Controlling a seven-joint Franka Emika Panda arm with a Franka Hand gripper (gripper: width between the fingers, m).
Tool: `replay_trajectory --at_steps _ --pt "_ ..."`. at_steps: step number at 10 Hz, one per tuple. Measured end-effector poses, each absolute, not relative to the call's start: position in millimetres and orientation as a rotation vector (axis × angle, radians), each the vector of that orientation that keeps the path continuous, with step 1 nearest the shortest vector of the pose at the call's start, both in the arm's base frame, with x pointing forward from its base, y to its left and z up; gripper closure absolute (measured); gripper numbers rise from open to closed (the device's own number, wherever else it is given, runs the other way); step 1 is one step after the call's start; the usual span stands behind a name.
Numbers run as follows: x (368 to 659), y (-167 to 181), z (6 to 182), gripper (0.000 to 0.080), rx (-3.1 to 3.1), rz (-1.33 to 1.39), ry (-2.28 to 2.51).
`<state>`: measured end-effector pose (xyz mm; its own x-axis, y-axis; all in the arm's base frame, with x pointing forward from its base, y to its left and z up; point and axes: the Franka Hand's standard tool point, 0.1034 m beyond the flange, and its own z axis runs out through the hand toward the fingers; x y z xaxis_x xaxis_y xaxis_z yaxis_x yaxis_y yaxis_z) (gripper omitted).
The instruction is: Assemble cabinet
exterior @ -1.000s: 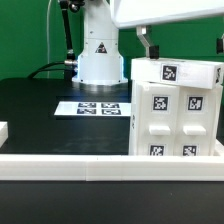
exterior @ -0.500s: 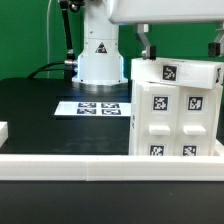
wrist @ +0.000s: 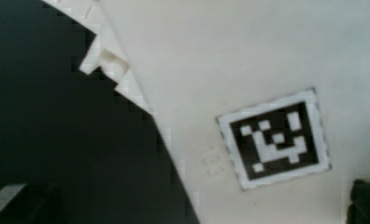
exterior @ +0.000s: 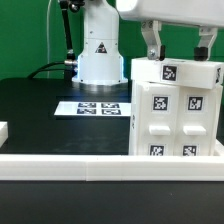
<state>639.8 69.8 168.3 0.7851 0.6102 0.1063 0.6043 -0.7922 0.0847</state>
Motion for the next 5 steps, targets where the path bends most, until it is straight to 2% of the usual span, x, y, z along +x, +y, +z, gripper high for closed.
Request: replay_trajectory --at_steps 3,5 --pt "631.0 69.8 173.4 0.0002 2.687 0.095 1.443" --pt "625.7 69.3 169.9 0.0002 2.597 0.043 1.592"
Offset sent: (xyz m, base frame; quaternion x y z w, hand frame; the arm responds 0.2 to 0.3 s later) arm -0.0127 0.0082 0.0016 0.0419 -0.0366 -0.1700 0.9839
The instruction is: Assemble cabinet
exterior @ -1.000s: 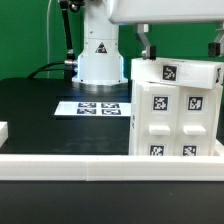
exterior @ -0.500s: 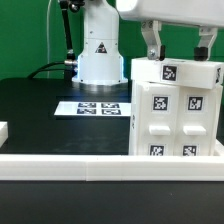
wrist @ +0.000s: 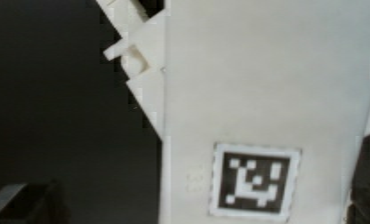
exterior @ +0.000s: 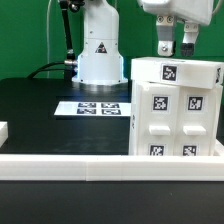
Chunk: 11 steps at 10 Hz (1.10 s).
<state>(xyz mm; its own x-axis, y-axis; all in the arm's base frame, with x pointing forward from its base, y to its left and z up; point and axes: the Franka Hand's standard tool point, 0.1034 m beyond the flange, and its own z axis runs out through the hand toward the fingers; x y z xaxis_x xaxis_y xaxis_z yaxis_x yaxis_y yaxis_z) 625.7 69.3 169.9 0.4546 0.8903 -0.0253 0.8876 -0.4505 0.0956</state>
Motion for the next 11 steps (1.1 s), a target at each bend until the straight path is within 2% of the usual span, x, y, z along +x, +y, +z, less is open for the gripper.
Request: replay_trajectory --at_steps 4,9,10,11 --pt "617.6 82.3 159.6 0.0002 2.704 -0.030 1.419" --pt "616.2 78.0 152.5 0.0002 2.720 -0.046 1.389" --pt "616.3 77.5 152.6 0.0145 2.720 -0.046 1.388" --pt "616.5 77.0 152.7 0.0145 2.720 -0.045 1.386"
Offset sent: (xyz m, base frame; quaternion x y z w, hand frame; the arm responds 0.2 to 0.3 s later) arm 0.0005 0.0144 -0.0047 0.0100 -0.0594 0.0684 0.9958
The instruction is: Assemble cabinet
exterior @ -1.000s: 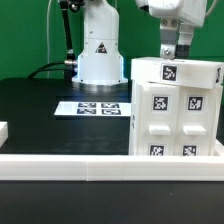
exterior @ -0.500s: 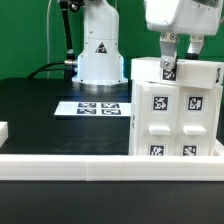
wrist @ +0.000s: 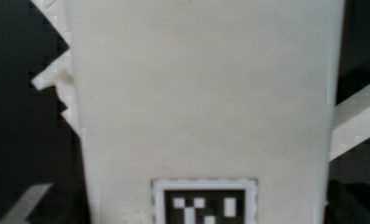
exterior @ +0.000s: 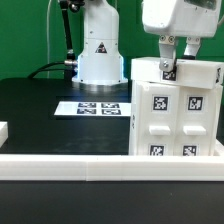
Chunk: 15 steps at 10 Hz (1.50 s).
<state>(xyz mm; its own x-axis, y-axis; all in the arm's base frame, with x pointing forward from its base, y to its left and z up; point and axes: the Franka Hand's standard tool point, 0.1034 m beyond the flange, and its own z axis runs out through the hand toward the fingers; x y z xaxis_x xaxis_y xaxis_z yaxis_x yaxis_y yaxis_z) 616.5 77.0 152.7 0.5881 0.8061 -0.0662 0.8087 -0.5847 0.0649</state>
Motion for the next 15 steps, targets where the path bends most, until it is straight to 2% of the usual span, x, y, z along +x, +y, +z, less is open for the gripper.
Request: replay_trajectory --at_steps 1,4,8,15 --pt "618.3 77.1 153.4 0.0246 2.718 -0.031 1.385" --pt "618.2 77.0 153.1 0.0245 2.761 -0.027 1.299" --pt "618.2 77.0 153.3 0.0245 2.945 -0.002 0.794" --pt "618.6 77.7 153.4 0.0245 3.051 0.076 -0.385"
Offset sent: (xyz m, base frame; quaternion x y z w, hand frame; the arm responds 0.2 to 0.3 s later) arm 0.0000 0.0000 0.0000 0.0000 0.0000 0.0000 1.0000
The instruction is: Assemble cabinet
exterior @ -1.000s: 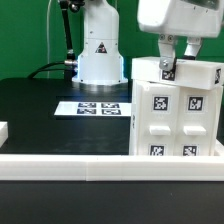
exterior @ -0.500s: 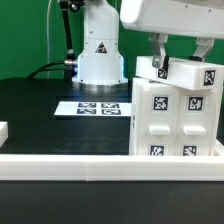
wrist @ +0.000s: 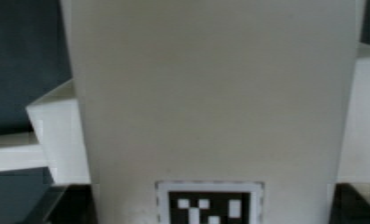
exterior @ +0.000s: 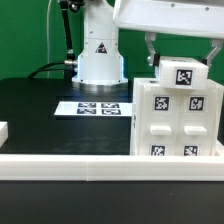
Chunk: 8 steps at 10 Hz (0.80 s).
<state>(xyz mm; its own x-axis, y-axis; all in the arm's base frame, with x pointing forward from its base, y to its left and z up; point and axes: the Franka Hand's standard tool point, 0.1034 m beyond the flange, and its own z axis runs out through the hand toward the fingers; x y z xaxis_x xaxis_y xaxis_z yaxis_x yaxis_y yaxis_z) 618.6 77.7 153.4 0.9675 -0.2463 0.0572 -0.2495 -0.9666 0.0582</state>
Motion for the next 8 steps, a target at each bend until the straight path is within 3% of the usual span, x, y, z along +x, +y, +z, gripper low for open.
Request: replay_trajectory --at_steps 8 --pt "617.1 83.3 153.3 0.0245 2.745 0.080 -1.485"
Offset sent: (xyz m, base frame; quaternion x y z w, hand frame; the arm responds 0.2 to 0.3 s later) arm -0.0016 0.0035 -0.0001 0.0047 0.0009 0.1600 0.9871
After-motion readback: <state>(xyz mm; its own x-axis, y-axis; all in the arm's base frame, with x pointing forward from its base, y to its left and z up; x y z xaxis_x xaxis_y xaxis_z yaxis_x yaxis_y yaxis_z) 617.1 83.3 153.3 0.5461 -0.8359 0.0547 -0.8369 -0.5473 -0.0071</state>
